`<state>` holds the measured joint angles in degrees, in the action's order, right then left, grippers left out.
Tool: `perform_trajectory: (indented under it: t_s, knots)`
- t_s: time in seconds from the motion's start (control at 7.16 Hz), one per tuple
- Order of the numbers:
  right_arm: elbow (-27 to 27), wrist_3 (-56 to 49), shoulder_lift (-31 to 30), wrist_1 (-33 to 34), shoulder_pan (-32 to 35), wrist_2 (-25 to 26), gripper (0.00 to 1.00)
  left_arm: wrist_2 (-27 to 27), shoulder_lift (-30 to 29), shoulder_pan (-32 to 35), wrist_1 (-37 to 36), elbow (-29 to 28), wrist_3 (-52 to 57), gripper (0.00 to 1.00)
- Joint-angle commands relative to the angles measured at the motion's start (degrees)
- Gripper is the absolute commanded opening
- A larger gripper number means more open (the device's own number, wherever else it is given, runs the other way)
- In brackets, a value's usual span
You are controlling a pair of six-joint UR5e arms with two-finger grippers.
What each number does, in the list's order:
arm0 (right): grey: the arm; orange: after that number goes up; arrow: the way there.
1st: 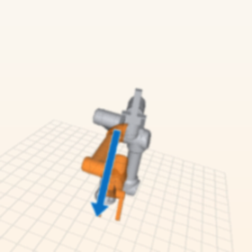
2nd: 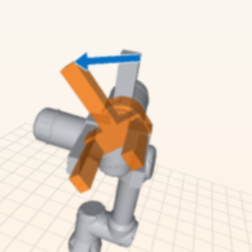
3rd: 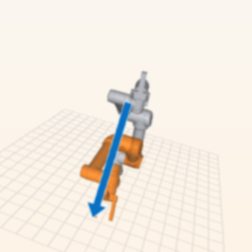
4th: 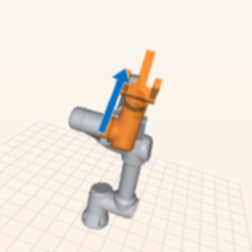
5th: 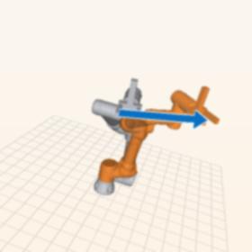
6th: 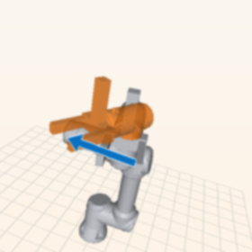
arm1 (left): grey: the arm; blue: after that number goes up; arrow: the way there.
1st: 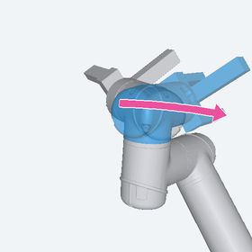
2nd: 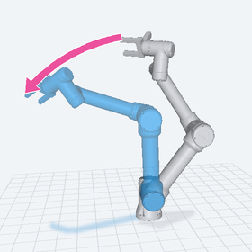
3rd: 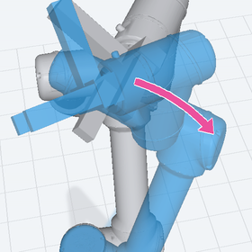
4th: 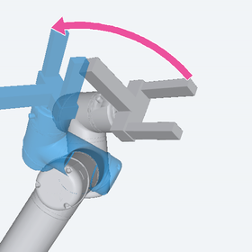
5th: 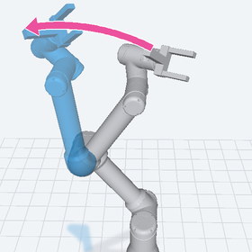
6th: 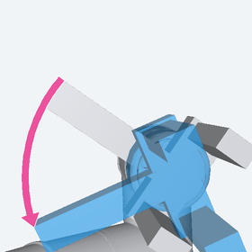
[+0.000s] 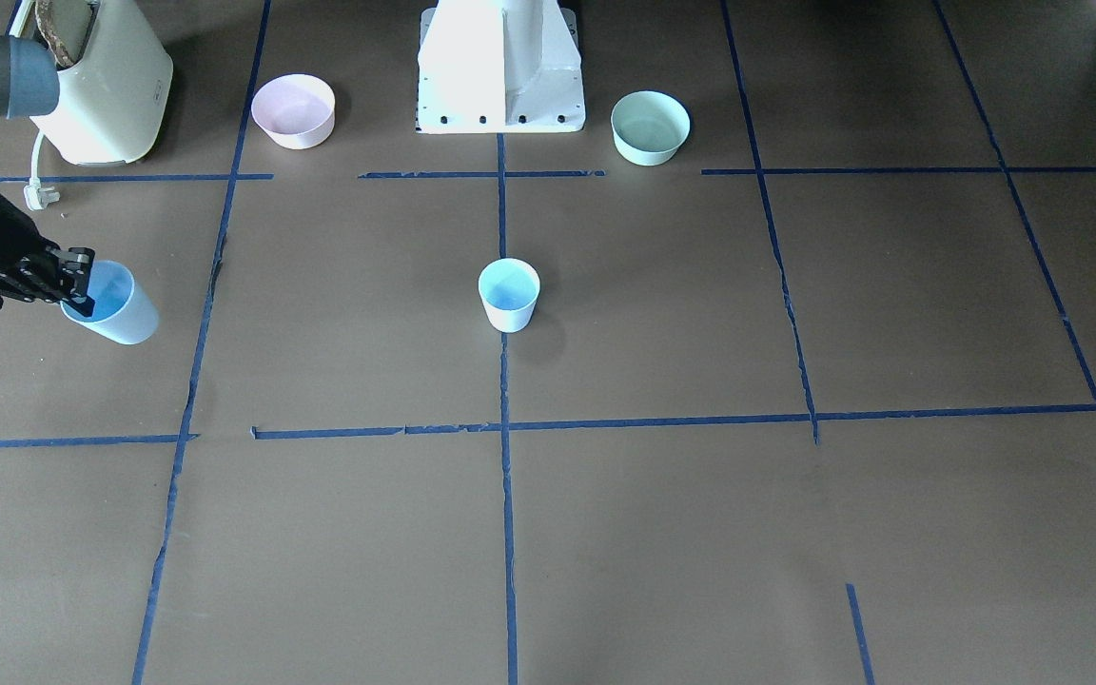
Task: Stack blue cups with both arms
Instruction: 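Carry the cup with the right gripper over the center cup and lower it in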
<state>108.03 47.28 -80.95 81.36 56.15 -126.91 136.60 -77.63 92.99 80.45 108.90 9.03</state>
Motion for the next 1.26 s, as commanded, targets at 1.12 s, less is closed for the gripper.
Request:
perform_trajectory:
  t_s: [1.12]
  knots:
    - [-10.6,37.7,37.4,16.5,-27.8,23.6,0.0,0.0,-0.7,-0.1,0.0,0.1,-1.4,1.0]
